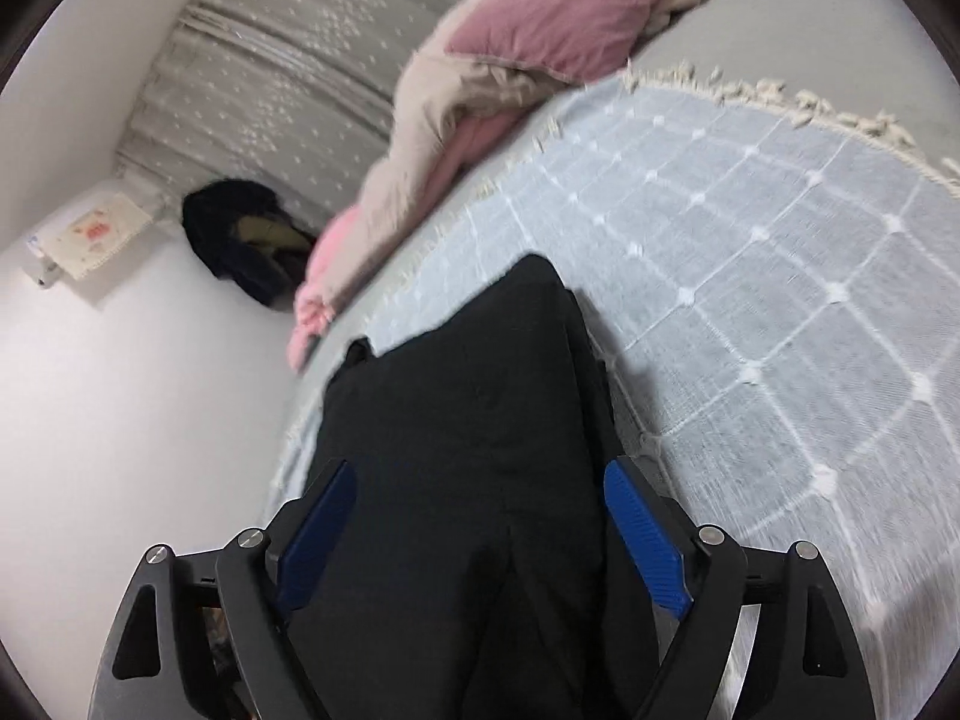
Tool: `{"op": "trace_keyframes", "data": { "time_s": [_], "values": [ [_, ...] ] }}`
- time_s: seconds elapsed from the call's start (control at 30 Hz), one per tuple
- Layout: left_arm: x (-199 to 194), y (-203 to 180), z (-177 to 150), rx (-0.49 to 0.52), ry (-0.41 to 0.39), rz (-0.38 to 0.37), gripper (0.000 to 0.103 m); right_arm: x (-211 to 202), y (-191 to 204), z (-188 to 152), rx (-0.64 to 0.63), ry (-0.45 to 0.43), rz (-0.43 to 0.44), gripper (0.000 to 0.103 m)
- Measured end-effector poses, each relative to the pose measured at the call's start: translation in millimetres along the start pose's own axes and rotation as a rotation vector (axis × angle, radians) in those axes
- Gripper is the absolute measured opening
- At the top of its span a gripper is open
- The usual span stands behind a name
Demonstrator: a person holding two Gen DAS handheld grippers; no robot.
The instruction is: Fold large clothes
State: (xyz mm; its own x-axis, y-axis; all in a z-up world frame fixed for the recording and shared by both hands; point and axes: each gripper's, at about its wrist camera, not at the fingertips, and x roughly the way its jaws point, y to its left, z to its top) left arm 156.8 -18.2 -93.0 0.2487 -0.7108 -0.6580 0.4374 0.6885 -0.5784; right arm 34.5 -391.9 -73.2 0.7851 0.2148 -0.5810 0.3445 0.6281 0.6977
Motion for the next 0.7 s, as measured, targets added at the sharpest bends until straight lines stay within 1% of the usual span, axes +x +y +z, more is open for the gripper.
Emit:
{"op": "trace_keyframes", "data": {
  "time_s": [0.07, 0.1, 0.13, 0.17, 0.23, 0.27, 0.33, 0.37, 0.4, 0.43, 0.47, 0.5, 0.57, 0.63, 0.67, 0.7],
  "values": [
    [10.9, 9.6, 5.2, -0.081, 0.023, -0.043, 0.095, 23.4, -12.7, 4.0, 0.018, 0.09, -0.067, 0.086],
    [16.3, 13.8, 7.4, -0.115, 0.028, -0.057, 0.096, 35.7, -21.8, 2.5, 0.038, 0.153, -0.123, 0.086],
    [21.2, 16.0, 9.1, -0.132, 0.032, -0.068, 0.097, 44.7, -29.4, 1.5, 0.057, 0.2, -0.159, 0.086],
    [26.6, 18.1, 10.1, -0.144, 0.035, -0.077, 0.099, 58.2, -44.4, -3.4, 0.108, 0.257, -0.129, 0.086],
    [38.6, 23.5, 11.9, -0.168, 0.039, -0.096, 0.101, 64.2, -60.9, -2.2, 0.181, 0.259, -0.003, 0.087],
    [44.2, 25.9, 13.2, -0.188, 0.043, -0.106, 0.101, 64.9, -63.9, -1.1, 0.195, 0.264, 0.036, 0.086],
    [49.9, 28.9, 15.9, -0.215, 0.051, -0.12, 0.102, 71.5, -61.6, -2.5, 0.17, 0.282, 0.102, 0.077],
    [52.0, 30.6, 17.8, -0.222, 0.054, -0.128, 0.102, 77.4, -58.9, -5.6, 0.158, 0.301, 0.154, 0.065],
    [53.5, 31.8, 19.6, -0.228, 0.059, -0.137, 0.101, 81.1, -58.1, -7.5, 0.147, 0.298, 0.169, 0.063],
    [52.6, 30.0, 20.6, -0.226, 0.057, -0.136, 0.098, 82.5, -58.4, -7.9, 0.144, 0.296, 0.18, 0.06],
    [49.9, 23.6, 21.3, -0.206, 0.047, -0.125, 0.094, 82.5, -60.6, -7.4, 0.162, 0.296, 0.196, 0.055],
    [46.1, 14.5, 23.0, -0.186, 0.036, -0.11, 0.092, 80.2, -62.2, -6.3, 0.179, 0.296, 0.209, 0.049],
    [40.1, -9.9, 28.1, -0.119, 0.015, -0.087, 0.087, 66.6, -57.6, -0.3, 0.183, 0.276, 0.229, 0.042],
    [35.4, -40.7, 34.2, -0.033, -0.014, -0.088, 0.084, 44.4, -42.5, 8.6, 0.146, 0.216, 0.275, 0.04],
    [34.7, -54.3, 37.5, -0.007, -0.024, -0.107, 0.083, 36.0, -37.0, 11.8, 0.127, 0.193, 0.273, 0.04],
    [36.2, -71.3, 43.3, 0.022, -0.03, -0.137, 0.083, 16.0, -24.9, 18.1, 0.069, 0.136, 0.228, 0.04]
  ]
}}
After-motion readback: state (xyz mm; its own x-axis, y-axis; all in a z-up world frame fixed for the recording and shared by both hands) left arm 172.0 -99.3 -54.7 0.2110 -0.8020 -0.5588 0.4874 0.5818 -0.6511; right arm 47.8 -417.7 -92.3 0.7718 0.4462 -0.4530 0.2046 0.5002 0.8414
